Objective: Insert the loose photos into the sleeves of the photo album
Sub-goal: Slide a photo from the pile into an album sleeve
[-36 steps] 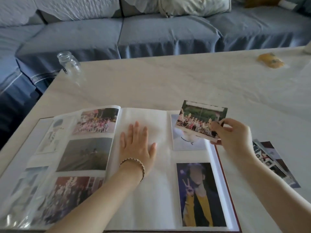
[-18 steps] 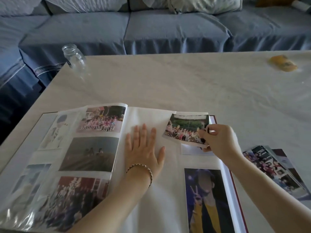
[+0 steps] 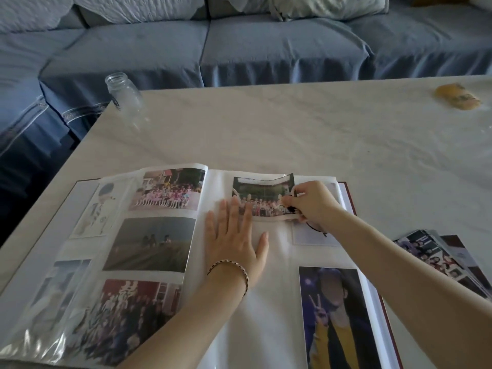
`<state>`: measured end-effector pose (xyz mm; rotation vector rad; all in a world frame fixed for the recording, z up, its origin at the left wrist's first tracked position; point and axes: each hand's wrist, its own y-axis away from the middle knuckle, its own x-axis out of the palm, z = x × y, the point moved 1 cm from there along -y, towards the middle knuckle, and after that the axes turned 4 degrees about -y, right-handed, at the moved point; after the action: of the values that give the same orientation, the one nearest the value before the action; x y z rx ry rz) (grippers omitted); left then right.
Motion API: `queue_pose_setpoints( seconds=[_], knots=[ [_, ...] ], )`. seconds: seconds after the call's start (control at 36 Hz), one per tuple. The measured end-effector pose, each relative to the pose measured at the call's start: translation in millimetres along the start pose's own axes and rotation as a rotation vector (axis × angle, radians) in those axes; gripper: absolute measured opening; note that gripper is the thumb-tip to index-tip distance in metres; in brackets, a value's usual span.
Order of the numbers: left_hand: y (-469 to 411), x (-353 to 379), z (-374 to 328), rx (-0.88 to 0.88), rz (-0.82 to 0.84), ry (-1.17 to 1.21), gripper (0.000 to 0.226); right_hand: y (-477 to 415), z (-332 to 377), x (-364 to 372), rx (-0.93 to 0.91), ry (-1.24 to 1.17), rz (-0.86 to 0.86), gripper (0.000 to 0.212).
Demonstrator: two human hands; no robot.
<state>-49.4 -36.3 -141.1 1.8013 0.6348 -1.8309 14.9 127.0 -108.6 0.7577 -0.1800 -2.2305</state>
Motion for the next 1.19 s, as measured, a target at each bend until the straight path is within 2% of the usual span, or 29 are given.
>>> queue_pose_setpoints(
  seconds=[0.11, 0.19, 0.25, 0.36, 0.42, 0.44, 0.5, 0.58, 0.83, 0.89, 0.94, 1.08, 1.17, 1.19],
  knots=[
    [-0.9, -0.9, -0.5, -0.004, 0.004, 0.008, 0.089, 2.4, 0.7, -2.5, 0.04, -0.041, 0.025, 0.023],
    [0.8, -6.2, -1.7, -0.045, 0.049, -0.009, 0.09, 1.3, -6.0, -7.1, 0.048, -0.113, -0.078, 0.015],
    [3.5, -13.1, -1.8, -0.11, 0.063, -0.035, 0.083, 0.5, -10.2, -8.7, 0.046, -0.13, -0.111, 0.009],
    [15.5, -18.8, 2.0, -0.16, 0.137, -0.085, 0.079, -1.1, -12.4, -6.7, 0.075, -0.152, -0.122, 0.008],
    [22.1, -19.2, 4.7, -0.158, 0.1, -0.062, 0.083, -3.1, -9.8, -4.4, 0.084, -0.154, -0.137, 0.011],
    [24.1, -20.9, 6.3, -0.154, 0.067, -0.063, 0.088, -3.0, -7.7, -3.1, 0.091, -0.173, -0.135, 0.015],
    [24.9, -18.1, 10.3, -0.144, 0.062, -0.008, 0.084, -2.1, -3.6, -0.2, 0.103, -0.214, -0.112, 0.016],
    [24.7, -14.5, 11.4, -0.11, 0.143, 0.044, 0.079, -0.4, 2.7, 4.7, 0.127, -0.276, -0.064, 0.017],
    [25.5, -16.3, 9.2, -0.119, 0.134, -0.013, 0.086, -2.3, 18.0, 13.9, 0.203, -0.422, 0.06, 0.02],
    [25.6, -14.6, 10.6, -0.114, 0.11, -0.001, 0.079, 0.8, 19.5, 11.8, 0.235, -0.456, 0.074, 0.016],
    [24.9, -8.5, 11.2, -0.074, 0.095, 0.004, 0.074, 0.7, 16.6, 10.4, 0.226, -0.438, 0.04, 0.01],
    [24.0, -5.7, 9.9, -0.061, 0.102, 0.019, 0.073, -0.3, 8.5, 15.1, 0.14, -0.253, -0.063, 0.018],
    [24.5, -14.0, 8.3, -0.108, 0.067, 0.028, 0.087, 1.7, 7.0, 20.9, 0.05, -0.153, -0.163, 0.017],
    [24.8, -13.8, 8.0, -0.094, 0.066, -0.034, 0.094, 2.8, 6.2, 23.0, 0.009, -0.131, -0.196, 0.016]
  ],
)
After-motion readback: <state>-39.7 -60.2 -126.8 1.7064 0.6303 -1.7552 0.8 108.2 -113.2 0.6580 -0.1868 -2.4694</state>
